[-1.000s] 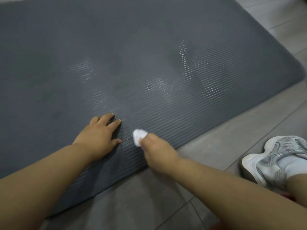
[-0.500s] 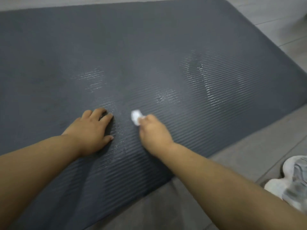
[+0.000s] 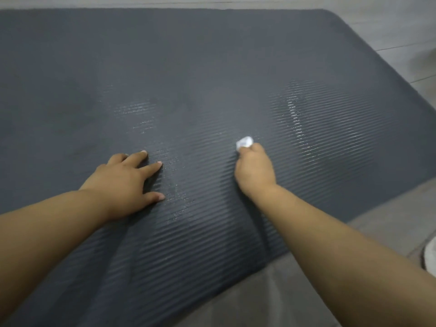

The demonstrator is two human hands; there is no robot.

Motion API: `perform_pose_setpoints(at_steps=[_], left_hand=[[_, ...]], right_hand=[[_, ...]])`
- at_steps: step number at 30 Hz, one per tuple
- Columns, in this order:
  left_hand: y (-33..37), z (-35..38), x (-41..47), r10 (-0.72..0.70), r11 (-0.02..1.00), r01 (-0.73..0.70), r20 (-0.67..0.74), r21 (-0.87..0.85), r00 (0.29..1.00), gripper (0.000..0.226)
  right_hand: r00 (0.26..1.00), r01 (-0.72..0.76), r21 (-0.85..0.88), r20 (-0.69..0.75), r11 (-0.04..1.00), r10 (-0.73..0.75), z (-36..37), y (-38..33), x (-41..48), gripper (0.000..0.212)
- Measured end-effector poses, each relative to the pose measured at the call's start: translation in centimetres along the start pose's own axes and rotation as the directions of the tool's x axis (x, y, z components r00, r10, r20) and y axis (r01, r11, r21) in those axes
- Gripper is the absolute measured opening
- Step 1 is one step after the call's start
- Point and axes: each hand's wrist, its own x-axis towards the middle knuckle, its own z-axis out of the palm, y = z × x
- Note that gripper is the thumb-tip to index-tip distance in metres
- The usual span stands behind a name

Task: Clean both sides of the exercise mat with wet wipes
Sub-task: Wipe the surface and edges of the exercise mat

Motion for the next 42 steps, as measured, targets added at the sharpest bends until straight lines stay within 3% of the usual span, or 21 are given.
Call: perform_pose_setpoints(at_steps=[2,5,6,7,9,10,12,13,16,18,20,22,25,27,28,30,32,35,37,40,42], left_hand=[[-0.4,0.0,-0.1,-0.002,1.0,0.001,-0.024,-0.02,1.0,0.084],[-0.9,0.2,-0.5,-0.029,0.999,0.028,-0.043,-0.04,0.999,0.086],[-1.1,0.3,-0.6,-0.039,0.999,0.038,-0.047,-0.039,0.998,0.086],[-1.3,0.3,-0.7,-0.05,0.998,0.048,-0.049,-0.036,0.998,0.085],[-1.5,0.4,-0.8,-0.066,0.997,0.064,-0.045,-0.037,0.997,0.085],[-1.5,0.5,-0.8,-0.071,0.997,0.069,-0.041,-0.042,0.997,0.085],[-1.3,0.7,-0.7,-0.076,0.996,0.074,-0.037,-0.057,0.996,0.085],[-1.3,0.8,-0.7,-0.075,0.996,0.073,-0.04,-0.059,0.996,0.086],[-1.5,0.9,-0.6,-0.071,0.996,0.068,-0.05,-0.05,0.996,0.086],[-1.8,0.9,-0.7,-0.06,0.996,0.057,-0.04,-0.062,0.997,0.086],[-2.3,1.0,-1.0,-0.045,0.996,0.043,-0.02,-0.075,0.999,0.085],[-2.9,1.2,-1.6,-0.029,0.997,0.029,0.005,-0.07,1.0,0.083],[-3.7,1.6,-2.6,-0.013,0.999,0.014,0.032,-0.045,0.999,0.081],[-3.8,1.8,-3.0,-0.009,0.999,0.011,0.038,-0.042,0.999,0.08],[-3.7,1.8,-3.1,-0.008,0.999,0.009,0.04,-0.044,0.999,0.079],[-3.4,1.9,-3.5,-0.003,0.999,0.006,0.051,-0.052,0.999,0.078],[-3.2,1.9,-4.2,0.006,0.998,-0.001,0.085,-0.056,0.996,0.078],[-2.9,1.9,-6.4,0.041,0.999,-0.038,0.162,-0.022,0.986,0.076],[-2.8,1.7,-8.3,0.069,0.997,-0.073,0.198,0.013,0.978,0.072],[-2.9,1.2,-11.4,0.089,0.993,-0.106,0.25,0.055,0.964,0.067],[-3.3,1.0,-13.5,0.087,0.991,-0.113,0.281,0.077,0.956,0.067]], right_hand=[[0.948,0.279,0.049,0.146,0.959,-0.284,0.3,-2.7,-1.6,0.045],[0.683,0.684,0.08,0.28,0.725,-0.675,-0.2,-3.7,-2.9,0.037],[0.69,0.682,0.055,0.281,0.729,-0.667,-1.0,-3.1,-2.1,0.032],[0.77,0.598,0.022,0.261,0.801,-0.582,-1.5,-2.1,-0.9,0.03],[0.965,0.229,-0.089,0.149,0.969,-0.215,-2.7,1.3,2.1,0.031],[0.999,0.017,-0.116,0.036,0.993,-0.013,-3.4,3.1,3.4,0.032],[0.953,-0.276,0.054,-0.117,0.96,0.281,-3.3,3.9,4.5,0.018],[0.944,-0.289,0.127,-0.124,0.949,0.304,-2.7,2.5,4.5,0.012],[0.998,0.042,0.219,0.037,0.975,-0.052,1.3,-5.3,3.0,0.026],[0.902,0.369,0.262,0.132,0.892,-0.412,2.7,-10.3,0.2,0.034],[0.79,0.535,0.225,0.209,0.814,-0.577,3.2,-11.7,-1.4,0.033],[0.841,0.481,0.168,0.19,0.86,-0.507,2.2,-9.4,-1.0,0.038],[0.989,0.126,0.018,0.073,0.992,-0.127,-0.4,-2.7,0.6,0.045],[0.992,-0.129,-0.06,0.002,0.99,0.129,-1.8,0.5,0.4,0.052],[0.984,-0.181,-0.062,-0.011,0.982,0.18,-2.0,1.0,-0.2,0.054],[0.99,-0.136,-0.034,0.039,0.99,0.137,-1.8,0.4,-2.3,0.051],[0.991,0.059,0.01,0.118,0.998,-0.06,-1.0,-0.8,-5.3,0.04],[0.861,0.415,0.123,0.267,0.901,-0.433,-0.7,-1.0,-10.4,0.037],[0.822,0.454,0.163,0.303,0.876,-0.482,-1.2,0.0,-12.5,0.041],[0.858,0.4,0.086,0.314,0.912,-0.406,-3.4,0.0,-13.9,0.05],[0.807,0.446,0.032,0.417,0.894,-0.418,-4.3,0.0,-14.7,0.068]])
